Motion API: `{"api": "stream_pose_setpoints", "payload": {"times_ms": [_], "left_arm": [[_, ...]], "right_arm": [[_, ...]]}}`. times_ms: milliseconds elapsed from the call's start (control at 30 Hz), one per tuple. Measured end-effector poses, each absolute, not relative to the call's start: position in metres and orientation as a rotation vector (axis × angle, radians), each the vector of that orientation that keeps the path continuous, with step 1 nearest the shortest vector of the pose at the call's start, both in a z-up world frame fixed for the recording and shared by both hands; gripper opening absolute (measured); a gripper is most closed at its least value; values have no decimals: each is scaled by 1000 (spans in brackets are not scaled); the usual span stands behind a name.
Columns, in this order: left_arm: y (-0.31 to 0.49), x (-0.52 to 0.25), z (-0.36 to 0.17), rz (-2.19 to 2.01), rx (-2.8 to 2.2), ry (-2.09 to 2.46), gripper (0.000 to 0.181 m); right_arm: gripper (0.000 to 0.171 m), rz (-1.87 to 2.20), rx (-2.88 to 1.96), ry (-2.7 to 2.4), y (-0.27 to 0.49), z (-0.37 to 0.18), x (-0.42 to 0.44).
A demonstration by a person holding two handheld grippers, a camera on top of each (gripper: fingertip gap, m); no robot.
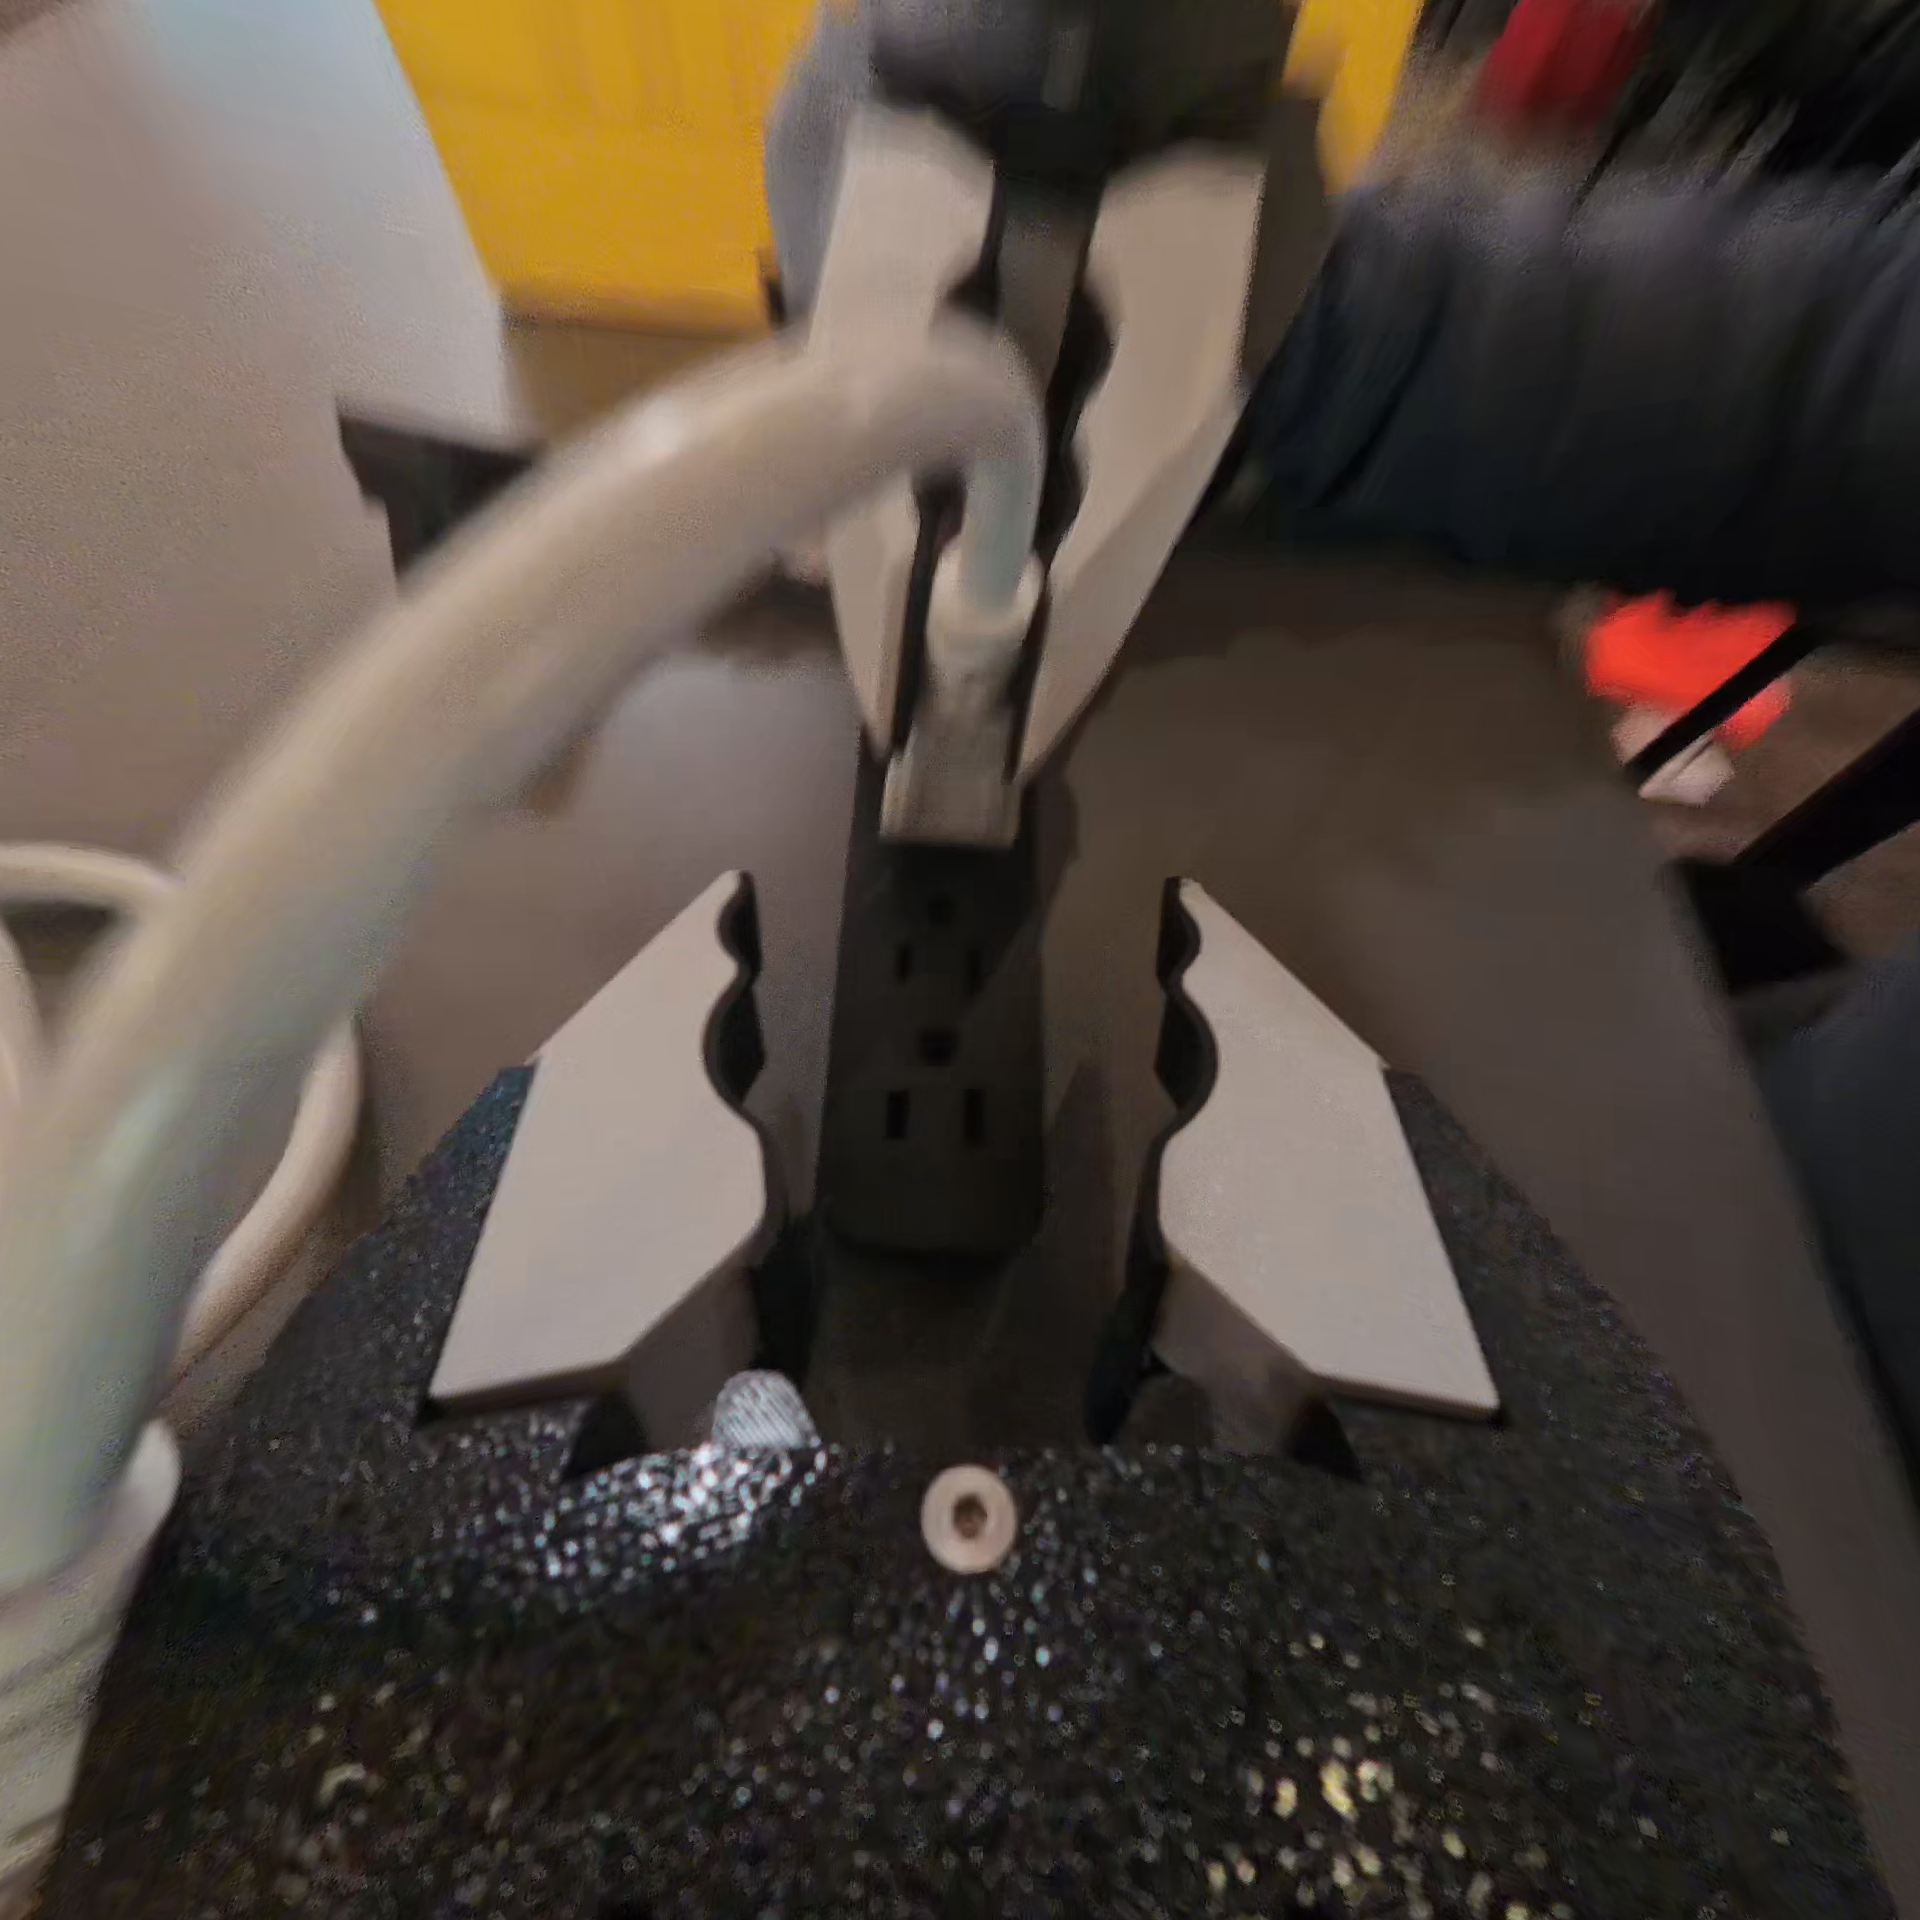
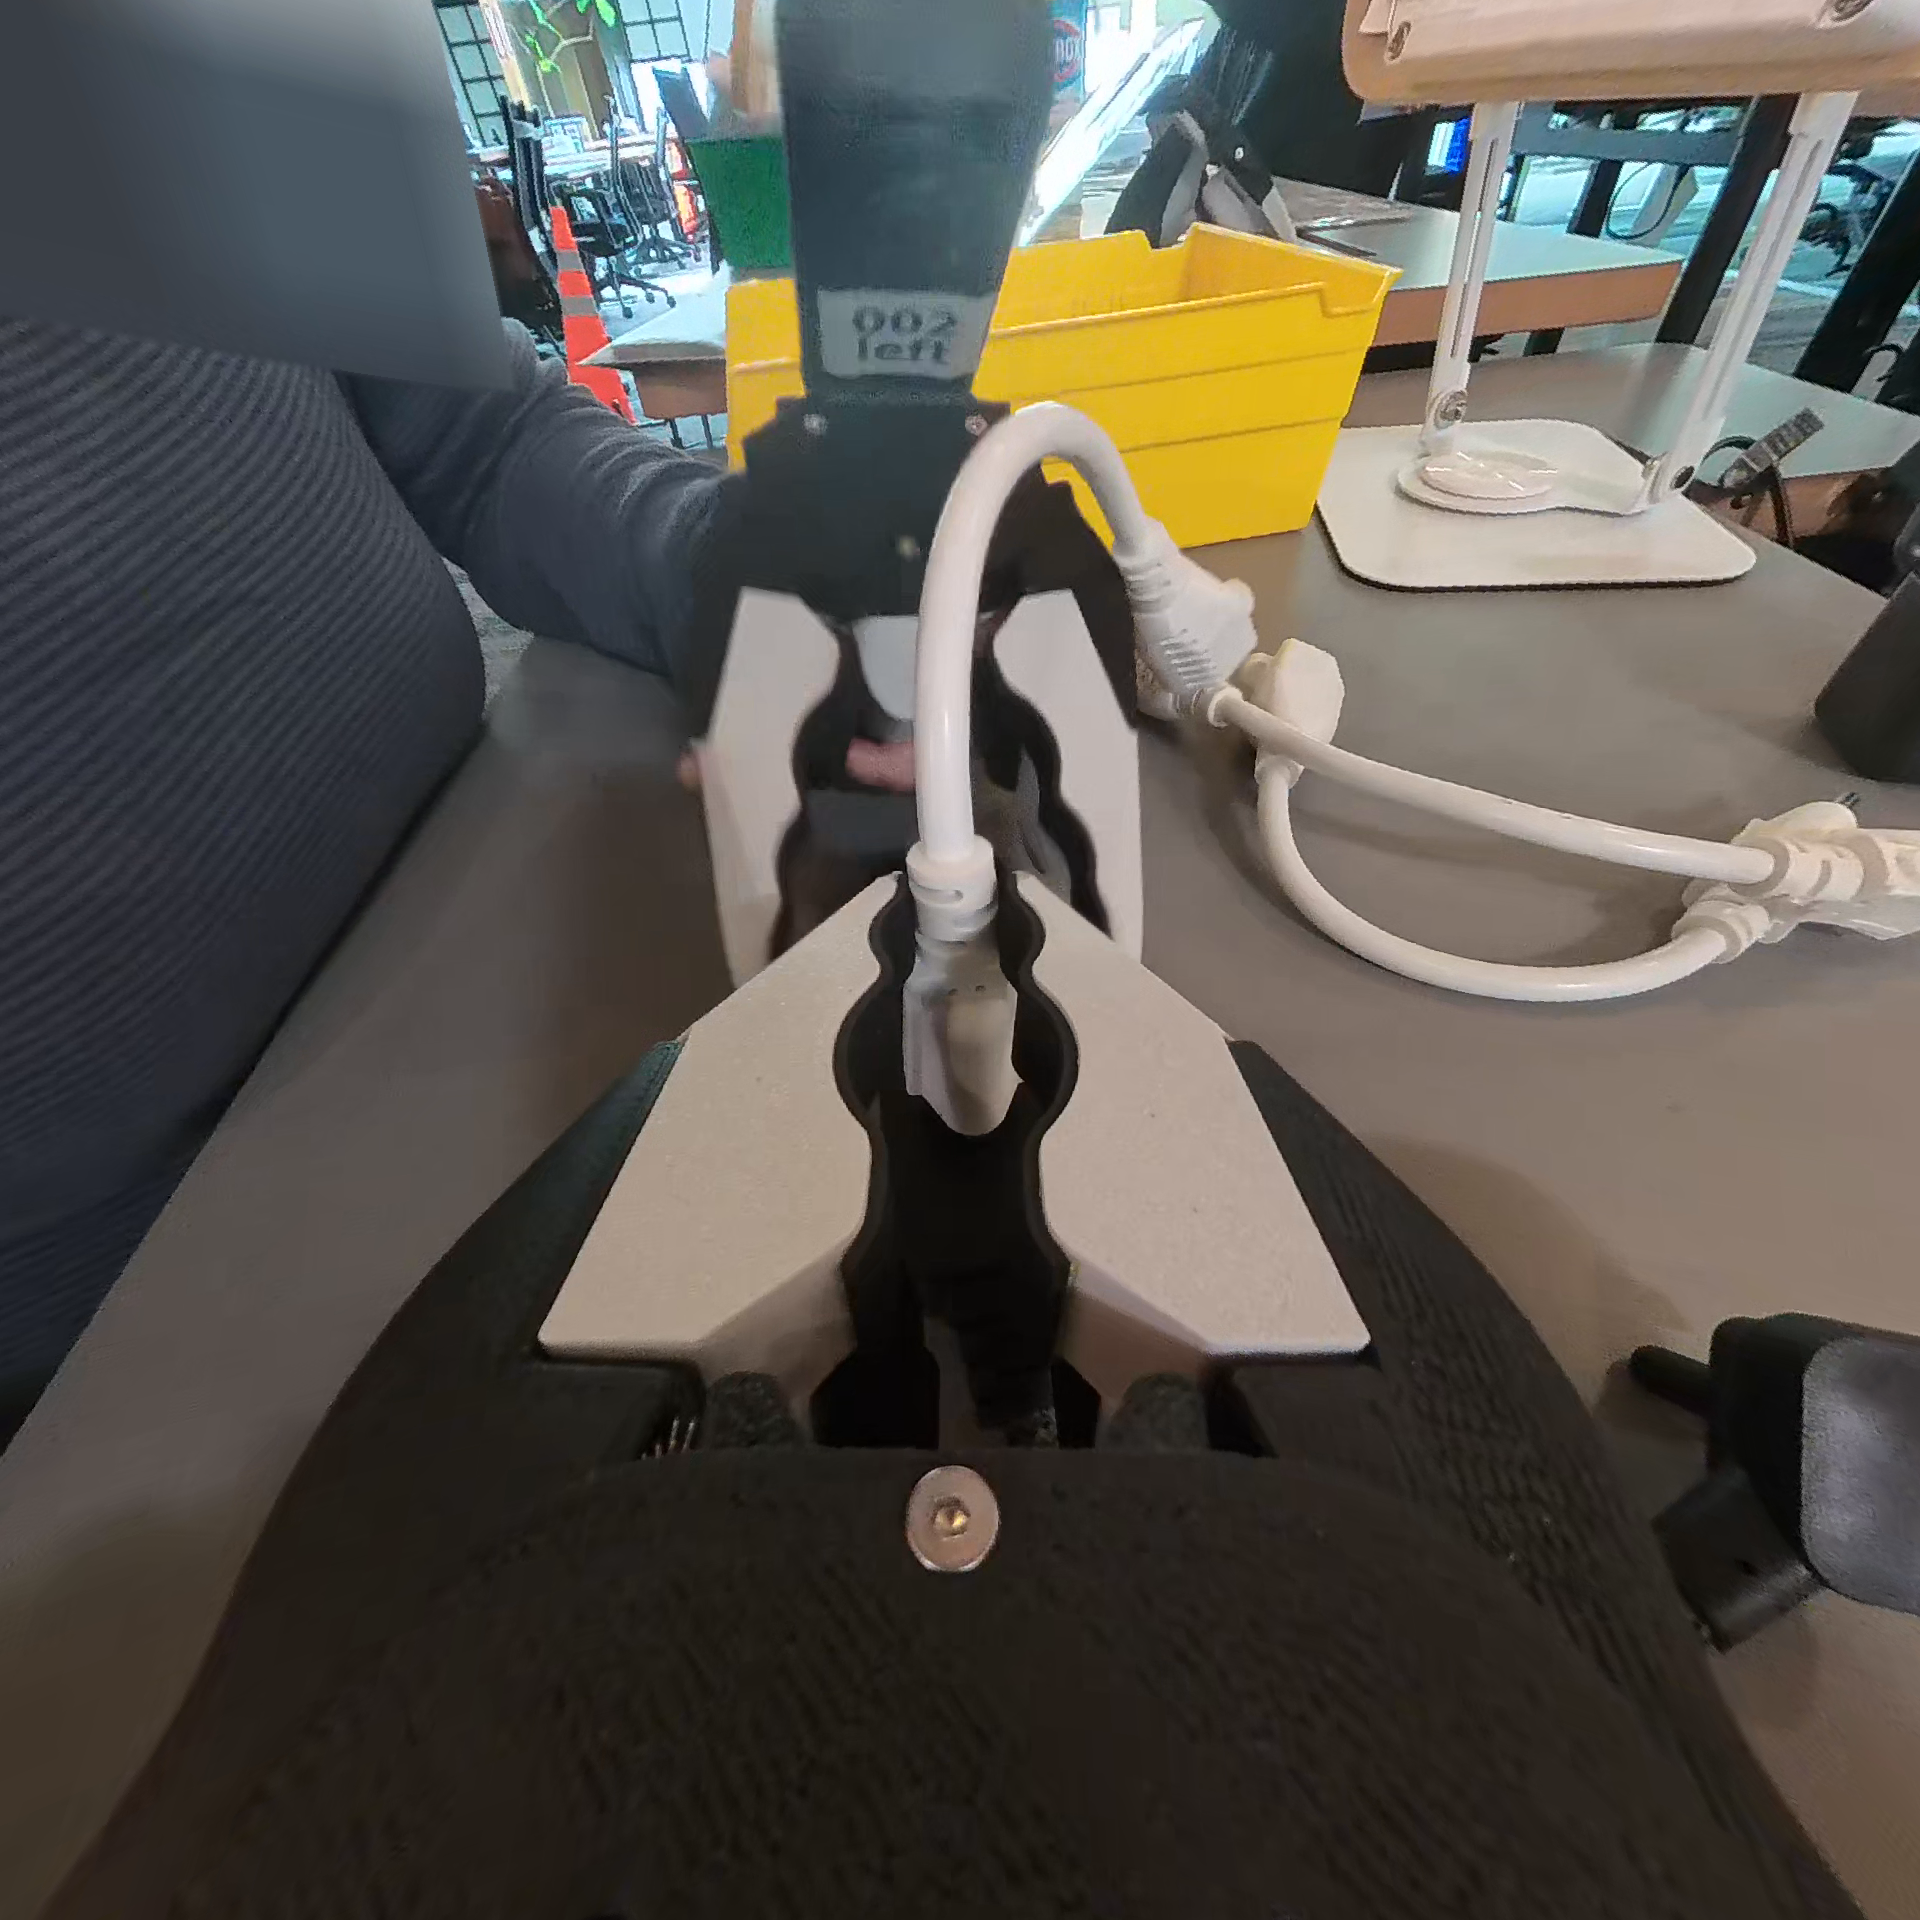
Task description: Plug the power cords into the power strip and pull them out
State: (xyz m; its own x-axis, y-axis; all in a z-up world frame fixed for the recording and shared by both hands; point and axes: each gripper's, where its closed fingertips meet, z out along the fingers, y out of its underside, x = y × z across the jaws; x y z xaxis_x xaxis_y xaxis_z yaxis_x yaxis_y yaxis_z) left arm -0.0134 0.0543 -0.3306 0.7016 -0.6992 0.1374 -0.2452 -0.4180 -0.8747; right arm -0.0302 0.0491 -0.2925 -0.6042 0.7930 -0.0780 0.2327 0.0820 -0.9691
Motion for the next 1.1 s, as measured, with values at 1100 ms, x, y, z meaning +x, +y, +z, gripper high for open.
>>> {"api": "stream_pose_setpoints", "payload": {"times_ms": [1100], "left_arm": [[65,3,-259,-563,-1992,1018,7]], "right_arm": [[38,1412,-986,-1920,49,-289,-24]]}}
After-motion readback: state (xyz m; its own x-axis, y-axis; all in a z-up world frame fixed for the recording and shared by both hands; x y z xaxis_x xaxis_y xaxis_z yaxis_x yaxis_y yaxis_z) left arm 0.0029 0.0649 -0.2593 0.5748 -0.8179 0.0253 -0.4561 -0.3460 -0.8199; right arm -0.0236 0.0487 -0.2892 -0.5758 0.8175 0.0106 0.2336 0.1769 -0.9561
